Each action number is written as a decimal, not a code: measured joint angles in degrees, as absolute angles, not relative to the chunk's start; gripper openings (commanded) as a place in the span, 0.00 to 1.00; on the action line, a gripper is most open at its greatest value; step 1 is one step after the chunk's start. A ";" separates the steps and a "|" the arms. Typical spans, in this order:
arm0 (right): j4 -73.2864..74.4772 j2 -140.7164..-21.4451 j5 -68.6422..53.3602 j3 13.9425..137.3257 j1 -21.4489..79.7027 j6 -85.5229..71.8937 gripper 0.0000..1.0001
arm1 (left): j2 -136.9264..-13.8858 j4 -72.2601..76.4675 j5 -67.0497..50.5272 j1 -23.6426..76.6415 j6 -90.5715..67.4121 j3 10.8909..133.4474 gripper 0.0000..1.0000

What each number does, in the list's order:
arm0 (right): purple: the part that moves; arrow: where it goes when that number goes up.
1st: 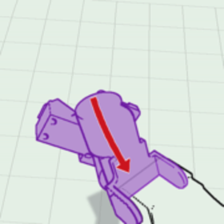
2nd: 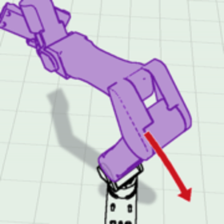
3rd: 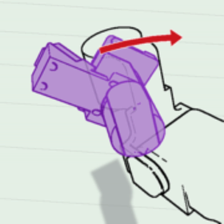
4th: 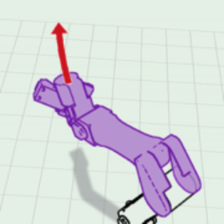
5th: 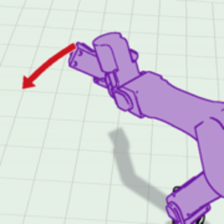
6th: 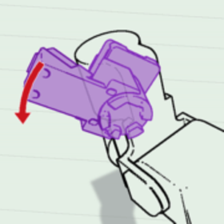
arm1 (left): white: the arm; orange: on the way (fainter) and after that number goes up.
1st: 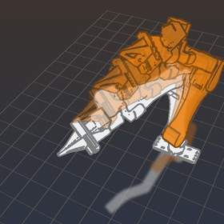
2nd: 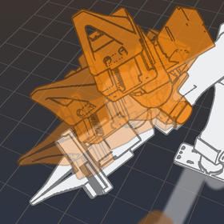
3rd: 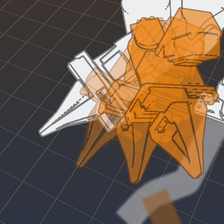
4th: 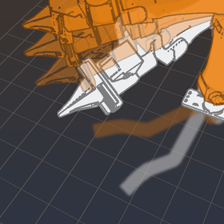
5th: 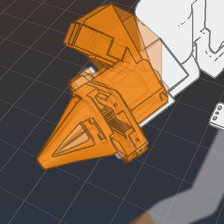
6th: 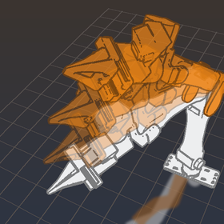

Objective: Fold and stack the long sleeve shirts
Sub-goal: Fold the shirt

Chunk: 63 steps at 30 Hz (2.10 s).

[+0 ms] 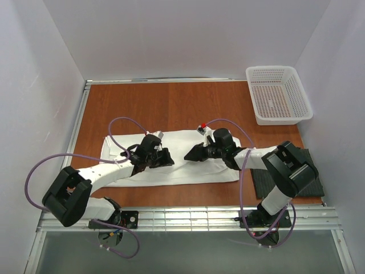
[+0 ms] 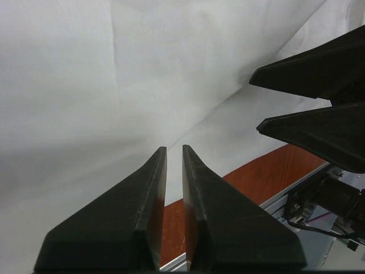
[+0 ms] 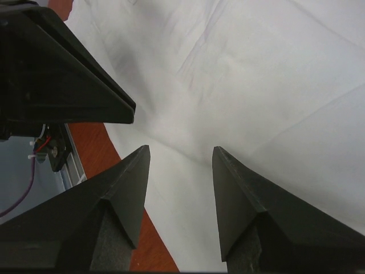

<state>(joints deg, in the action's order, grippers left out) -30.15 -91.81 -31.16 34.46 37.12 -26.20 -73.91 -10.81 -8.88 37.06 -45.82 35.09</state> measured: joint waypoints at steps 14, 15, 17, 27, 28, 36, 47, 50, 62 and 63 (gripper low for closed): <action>-34.59 -97.14 -31.70 32.40 29.15 -25.67 0.39 | -80.20 -7.31 -8.73 39.46 -51.57 31.38 0.06; -34.63 -97.25 -31.73 32.14 27.64 -25.34 0.39 | -80.20 -7.31 -8.62 39.46 -51.88 31.35 0.06; -34.76 -97.78 -31.92 31.99 24.34 -24.69 0.39 | -80.16 -7.31 -8.43 39.46 -52.42 31.29 0.06; -31.97 -93.41 -29.89 30.46 12.62 -21.78 0.39 | -78.59 -10.28 -6.52 39.51 -51.90 32.34 0.33; -30.26 -91.11 -28.97 30.57 12.64 -21.21 0.39 | -78.52 -11.86 -5.89 39.51 -51.20 33.34 0.36; -10.04 -75.05 -15.90 36.73 19.70 -15.31 0.41 | -78.52 -22.26 1.58 35.07 -43.92 50.00 0.61; 14.39 -73.10 1.54 37.71 47.03 -21.28 0.41 | -84.12 -26.33 3.64 9.78 -36.42 53.95 0.59; 15.84 -76.34 4.34 37.71 50.04 -23.57 0.38 | -87.15 -25.96 3.57 6.13 -35.99 53.21 0.57; 13.43 -91.66 13.37 47.29 46.39 -20.53 0.34 | -90.37 -20.97 -1.83 -2.44 -38.94 47.48 0.52; 12.95 -93.14 13.47 48.73 44.49 -19.03 0.34 | -89.76 -20.38 -2.79 -3.16 -39.46 46.65 0.52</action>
<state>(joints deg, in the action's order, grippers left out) 12.95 -93.14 13.47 48.73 44.49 -19.03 -89.76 -20.38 -2.79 -3.16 -39.46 46.65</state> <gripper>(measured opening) 0.339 0.527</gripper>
